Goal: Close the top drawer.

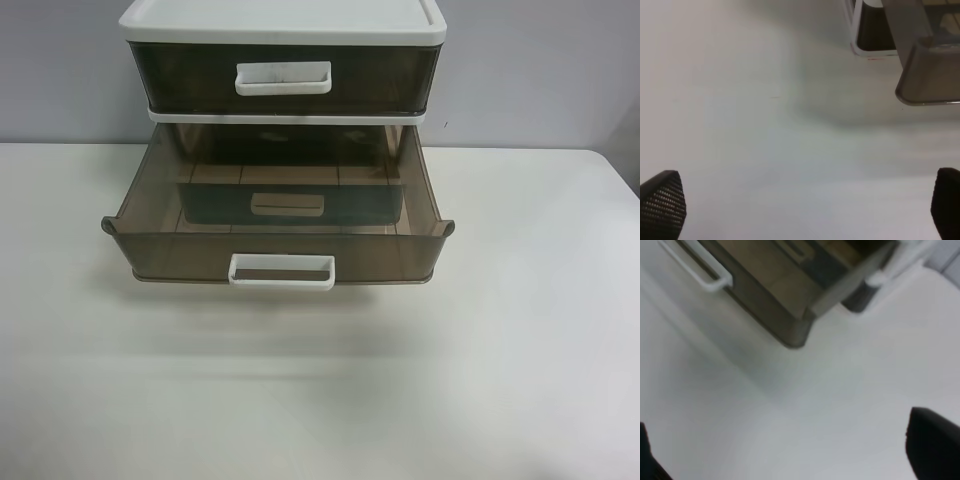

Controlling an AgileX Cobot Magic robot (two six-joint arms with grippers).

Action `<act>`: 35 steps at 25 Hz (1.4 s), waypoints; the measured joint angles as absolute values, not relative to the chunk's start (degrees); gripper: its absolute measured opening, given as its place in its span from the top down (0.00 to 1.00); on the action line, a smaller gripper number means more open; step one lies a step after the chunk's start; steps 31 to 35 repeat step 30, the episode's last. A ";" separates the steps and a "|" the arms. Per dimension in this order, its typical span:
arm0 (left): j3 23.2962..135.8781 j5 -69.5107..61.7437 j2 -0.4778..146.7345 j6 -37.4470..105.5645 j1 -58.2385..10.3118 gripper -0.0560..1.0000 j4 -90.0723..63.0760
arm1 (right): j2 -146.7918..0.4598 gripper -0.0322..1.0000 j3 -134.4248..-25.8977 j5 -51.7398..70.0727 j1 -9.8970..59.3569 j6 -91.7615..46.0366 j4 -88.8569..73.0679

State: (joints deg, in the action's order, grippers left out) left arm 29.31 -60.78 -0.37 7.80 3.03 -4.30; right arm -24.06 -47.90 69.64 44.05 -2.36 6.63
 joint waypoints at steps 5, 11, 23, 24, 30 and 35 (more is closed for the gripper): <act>29.31 -60.78 -0.37 7.80 3.03 0.01 -4.30 | -16.84 0.01 -37.61 65.91 23.49 -1.18 3.80; 29.31 -60.78 -0.37 7.80 3.03 0.01 -4.30 | -1.51 0.01 -29.23 62.57 5.77 -2.29 0.97; 29.31 -60.78 -0.37 7.80 3.03 0.01 -4.30 | 0.13 0.01 -28.97 61.54 2.26 -2.48 0.77; 29.31 -60.78 -0.37 7.80 3.03 0.01 -4.30 | 0.13 0.01 -28.97 61.54 2.26 -2.48 0.77; 29.31 -60.78 -0.37 7.80 3.03 0.01 -4.30 | 0.13 0.01 -28.97 61.54 2.26 -2.48 0.77; 29.31 -60.78 -0.37 7.80 3.03 0.01 -4.30 | 0.13 0.01 -28.97 61.54 2.26 -2.48 0.77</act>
